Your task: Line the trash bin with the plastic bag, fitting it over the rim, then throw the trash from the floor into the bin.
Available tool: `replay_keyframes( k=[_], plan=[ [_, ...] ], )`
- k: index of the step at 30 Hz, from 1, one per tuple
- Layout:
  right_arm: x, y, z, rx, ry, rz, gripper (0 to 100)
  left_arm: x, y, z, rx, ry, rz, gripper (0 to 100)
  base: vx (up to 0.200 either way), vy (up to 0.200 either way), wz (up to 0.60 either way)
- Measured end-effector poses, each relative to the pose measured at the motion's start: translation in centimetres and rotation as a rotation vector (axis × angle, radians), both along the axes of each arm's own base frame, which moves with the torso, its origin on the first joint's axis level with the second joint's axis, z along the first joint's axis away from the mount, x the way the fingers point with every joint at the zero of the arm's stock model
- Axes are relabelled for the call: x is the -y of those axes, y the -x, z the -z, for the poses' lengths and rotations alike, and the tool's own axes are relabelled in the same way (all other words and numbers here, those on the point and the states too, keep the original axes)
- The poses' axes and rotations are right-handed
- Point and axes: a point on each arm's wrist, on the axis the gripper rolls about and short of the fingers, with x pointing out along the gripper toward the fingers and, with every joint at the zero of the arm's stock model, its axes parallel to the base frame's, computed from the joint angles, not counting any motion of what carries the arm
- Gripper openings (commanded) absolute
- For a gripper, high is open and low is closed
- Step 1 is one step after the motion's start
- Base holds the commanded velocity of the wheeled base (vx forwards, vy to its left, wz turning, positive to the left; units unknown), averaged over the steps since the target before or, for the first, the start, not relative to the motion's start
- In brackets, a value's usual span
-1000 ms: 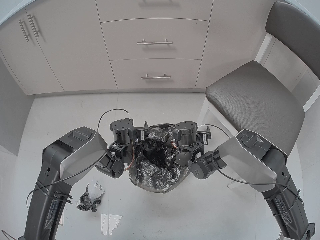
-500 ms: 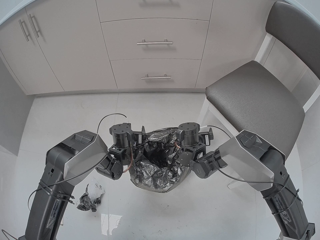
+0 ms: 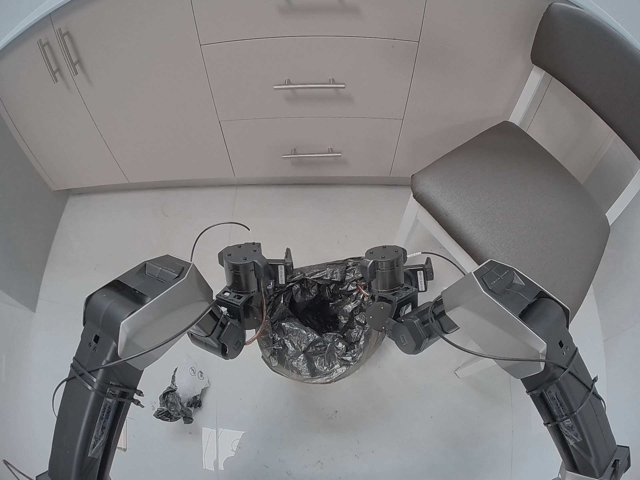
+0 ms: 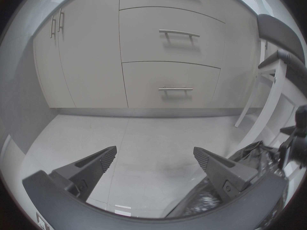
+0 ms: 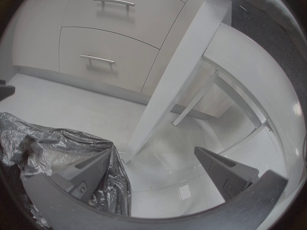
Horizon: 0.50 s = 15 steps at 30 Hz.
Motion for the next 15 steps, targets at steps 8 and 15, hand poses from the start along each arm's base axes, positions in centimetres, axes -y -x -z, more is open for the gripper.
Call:
replay_keyframes(
  k=[8, 15],
  plan=[
    [0.1, 0.0, 0.0, -0.018, 0.011, -0.001, 100, 0.9, 3.3, -3.4, -0.017, 0.071, 0.04, 100, 0.0, 0.0, 0.0],
    [0.1, 0.6, -1.0, -0.026, 0.008, -0.034, 100, 1.5, 6.2, -5.4, -0.013, 0.116, 0.079, 100, 0.0, 0.0, 0.0]
  ],
)
